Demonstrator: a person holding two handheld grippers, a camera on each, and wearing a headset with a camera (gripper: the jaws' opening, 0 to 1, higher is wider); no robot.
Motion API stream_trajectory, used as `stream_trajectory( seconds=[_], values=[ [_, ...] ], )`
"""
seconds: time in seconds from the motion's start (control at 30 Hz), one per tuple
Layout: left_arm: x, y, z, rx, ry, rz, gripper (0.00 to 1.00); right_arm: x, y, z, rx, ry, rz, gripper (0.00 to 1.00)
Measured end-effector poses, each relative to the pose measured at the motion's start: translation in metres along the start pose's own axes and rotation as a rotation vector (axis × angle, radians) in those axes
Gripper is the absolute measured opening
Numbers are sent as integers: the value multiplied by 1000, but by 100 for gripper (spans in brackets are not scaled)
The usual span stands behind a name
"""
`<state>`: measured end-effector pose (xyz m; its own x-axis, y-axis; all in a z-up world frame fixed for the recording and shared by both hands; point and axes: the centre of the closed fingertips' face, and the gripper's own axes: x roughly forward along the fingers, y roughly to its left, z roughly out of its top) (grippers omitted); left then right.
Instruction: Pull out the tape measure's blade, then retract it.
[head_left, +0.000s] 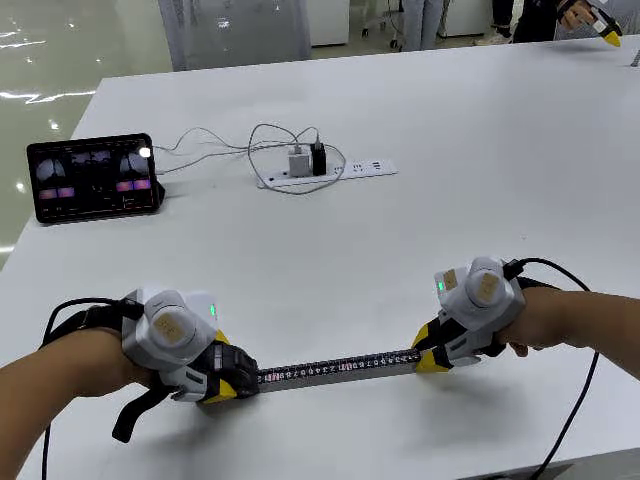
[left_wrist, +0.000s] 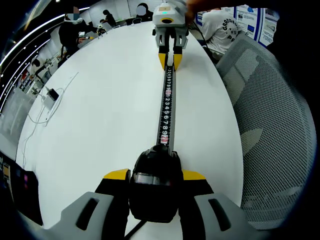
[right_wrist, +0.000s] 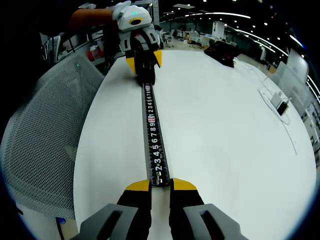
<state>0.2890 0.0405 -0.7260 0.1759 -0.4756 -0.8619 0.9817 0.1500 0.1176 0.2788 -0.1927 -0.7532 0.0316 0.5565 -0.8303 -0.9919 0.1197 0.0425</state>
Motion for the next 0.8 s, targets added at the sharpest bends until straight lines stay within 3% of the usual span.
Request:
stream_trajectory(
  seconds=[0.8],
  values=[
    [1,-1,0,0,-1,3,32,-7,-1,-11,25,-1,-9,9]
  ],
)
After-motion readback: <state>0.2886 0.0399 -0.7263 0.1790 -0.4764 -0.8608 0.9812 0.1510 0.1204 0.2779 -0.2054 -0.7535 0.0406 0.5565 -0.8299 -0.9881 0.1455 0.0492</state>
